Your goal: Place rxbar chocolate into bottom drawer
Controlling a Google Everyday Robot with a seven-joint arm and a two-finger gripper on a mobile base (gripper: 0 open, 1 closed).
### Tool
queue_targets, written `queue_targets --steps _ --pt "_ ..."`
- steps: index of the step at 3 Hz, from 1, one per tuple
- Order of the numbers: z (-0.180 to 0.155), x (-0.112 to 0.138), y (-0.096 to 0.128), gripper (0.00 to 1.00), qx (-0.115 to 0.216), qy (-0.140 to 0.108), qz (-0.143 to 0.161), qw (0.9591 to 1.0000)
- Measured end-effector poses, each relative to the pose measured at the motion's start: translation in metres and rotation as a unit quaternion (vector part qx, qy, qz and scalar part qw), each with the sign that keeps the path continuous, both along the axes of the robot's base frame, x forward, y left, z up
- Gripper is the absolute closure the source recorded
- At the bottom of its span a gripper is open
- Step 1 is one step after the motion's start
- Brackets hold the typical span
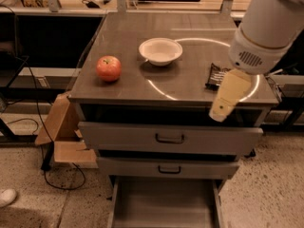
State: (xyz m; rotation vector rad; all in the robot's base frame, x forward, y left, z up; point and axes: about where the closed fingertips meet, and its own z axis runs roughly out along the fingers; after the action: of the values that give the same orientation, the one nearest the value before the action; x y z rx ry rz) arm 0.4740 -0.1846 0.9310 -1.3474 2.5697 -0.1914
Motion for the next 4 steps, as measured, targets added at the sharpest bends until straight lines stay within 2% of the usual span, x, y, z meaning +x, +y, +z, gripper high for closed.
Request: queue_targets --steps 1,2,3,4 --pt "-0.024 0.012 -0.014 0.0 -0.022 0.024 -0.045 0.9984" --pt "-0.026 0.014 -0.015 0.0 -0.024 0.026 -0.053 0.998" --pt "-0.037 0.019 -0.018 0.0 -0.02 0.039 -0.051 0.9977" --pt "-0.052 0.022 -0.024 0.0 -0.029 0.061 -0.07 0.9953"
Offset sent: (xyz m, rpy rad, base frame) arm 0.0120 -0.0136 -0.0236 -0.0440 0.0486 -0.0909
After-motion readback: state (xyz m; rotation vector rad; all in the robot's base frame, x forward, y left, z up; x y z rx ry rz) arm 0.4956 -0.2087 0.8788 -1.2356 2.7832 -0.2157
